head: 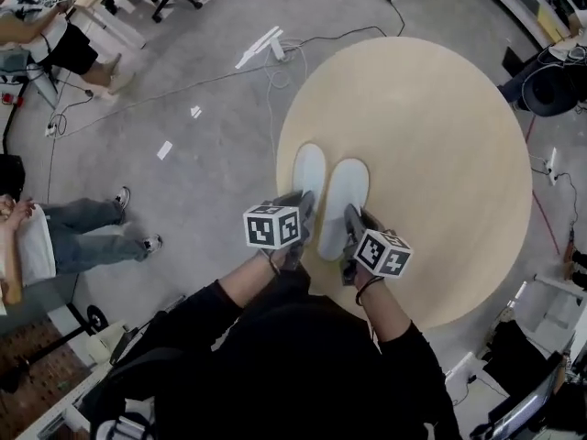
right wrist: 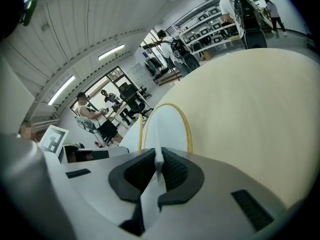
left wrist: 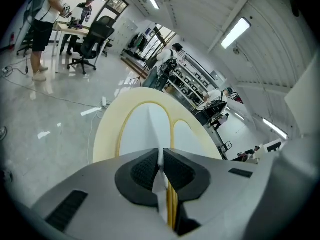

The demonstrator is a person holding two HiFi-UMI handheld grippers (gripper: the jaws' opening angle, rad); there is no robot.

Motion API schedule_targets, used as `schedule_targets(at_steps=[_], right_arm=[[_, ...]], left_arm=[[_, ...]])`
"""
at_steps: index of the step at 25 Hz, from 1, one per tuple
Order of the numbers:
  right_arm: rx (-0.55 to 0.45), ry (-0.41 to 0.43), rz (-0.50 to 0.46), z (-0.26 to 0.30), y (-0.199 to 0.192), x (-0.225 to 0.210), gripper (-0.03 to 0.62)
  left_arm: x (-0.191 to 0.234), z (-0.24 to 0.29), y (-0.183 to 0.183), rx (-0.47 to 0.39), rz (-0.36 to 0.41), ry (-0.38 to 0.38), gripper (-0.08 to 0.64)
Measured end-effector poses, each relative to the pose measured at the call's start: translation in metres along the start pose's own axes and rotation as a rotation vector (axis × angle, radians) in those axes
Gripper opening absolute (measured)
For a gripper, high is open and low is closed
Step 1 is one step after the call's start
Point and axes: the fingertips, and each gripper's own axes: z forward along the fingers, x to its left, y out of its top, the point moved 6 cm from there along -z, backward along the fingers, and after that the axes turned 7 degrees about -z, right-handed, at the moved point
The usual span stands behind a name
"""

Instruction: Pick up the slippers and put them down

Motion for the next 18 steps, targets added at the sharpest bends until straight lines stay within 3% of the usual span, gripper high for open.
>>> schedule_targets(at_steps=[10, 18], right_arm=[[0.074, -0.023, -0.047, 0.039, -0.018, 0.005, 0.032], [0.115, -0.059, -0.036, 0.056, -0.030, -0.012, 0.032]], left_arm=[[0.048, 0.010, -0.005, 0.039, -0.005, 0.071, 0.034], [0.055, 0.019, -0.013, 0.068, -0.014, 0.082, 0.034]])
